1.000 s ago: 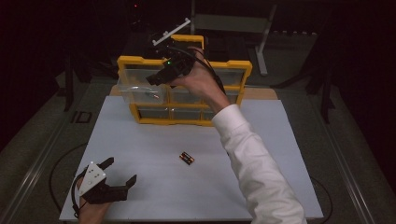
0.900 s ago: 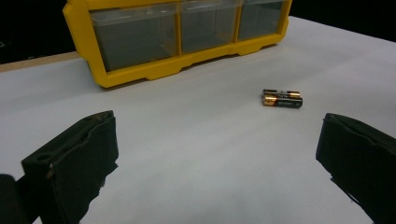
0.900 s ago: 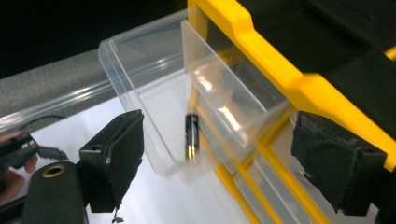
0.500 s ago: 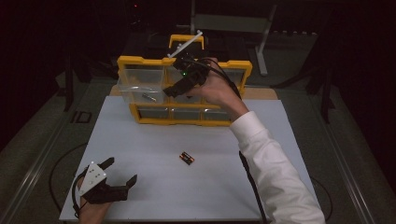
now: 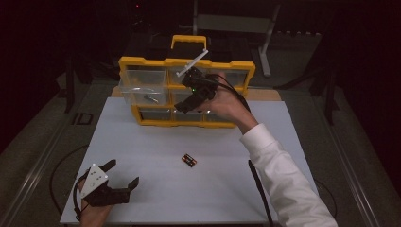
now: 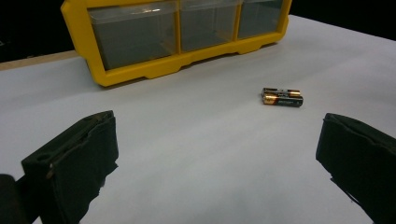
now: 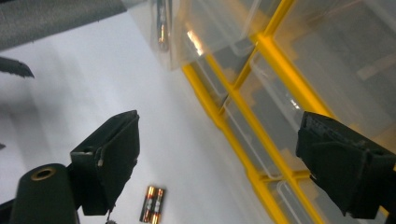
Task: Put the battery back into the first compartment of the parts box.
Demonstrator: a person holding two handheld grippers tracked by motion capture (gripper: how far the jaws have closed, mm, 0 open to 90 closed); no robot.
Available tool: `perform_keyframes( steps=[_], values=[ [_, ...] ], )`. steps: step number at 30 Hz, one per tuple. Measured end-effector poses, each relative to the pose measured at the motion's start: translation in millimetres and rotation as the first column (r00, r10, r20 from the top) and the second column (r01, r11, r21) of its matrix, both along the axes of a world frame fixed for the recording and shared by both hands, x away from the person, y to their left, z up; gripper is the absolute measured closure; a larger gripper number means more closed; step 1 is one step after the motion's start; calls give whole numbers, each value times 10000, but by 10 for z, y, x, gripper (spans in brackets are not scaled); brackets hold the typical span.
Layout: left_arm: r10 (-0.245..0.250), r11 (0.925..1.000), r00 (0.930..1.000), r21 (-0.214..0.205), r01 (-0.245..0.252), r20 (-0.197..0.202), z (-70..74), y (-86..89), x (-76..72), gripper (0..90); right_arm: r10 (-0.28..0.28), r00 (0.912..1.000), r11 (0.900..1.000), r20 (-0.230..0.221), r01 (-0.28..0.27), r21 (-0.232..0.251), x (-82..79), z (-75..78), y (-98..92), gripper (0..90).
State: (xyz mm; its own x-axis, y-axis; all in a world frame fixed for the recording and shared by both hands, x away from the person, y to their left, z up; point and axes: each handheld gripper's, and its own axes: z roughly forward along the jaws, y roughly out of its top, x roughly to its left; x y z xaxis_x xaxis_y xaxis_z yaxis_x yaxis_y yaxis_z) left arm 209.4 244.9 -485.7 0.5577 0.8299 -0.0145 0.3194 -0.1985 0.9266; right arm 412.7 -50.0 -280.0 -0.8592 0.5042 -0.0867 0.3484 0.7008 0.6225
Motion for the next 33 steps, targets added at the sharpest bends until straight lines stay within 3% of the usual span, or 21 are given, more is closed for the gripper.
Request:
perform_keyframes(
  steps=[13,17,33],
  values=[
    [-8,10000,10000,8,8,7,-2,-2,0,0,153,9998,9986,-92,-157,-502,-95,-275,-17,136],
    [3,10000,10000,20,-3,0,-2,-1,-2,0,169,9995,9979,-267,-186,-624,-122,-461,-51,136],
    [-4,10000,10000,44,4,20,-1,-12,-4,0,178,9986,9956,-499,-222,-912,-182,-956,-149,141]
  ],
)
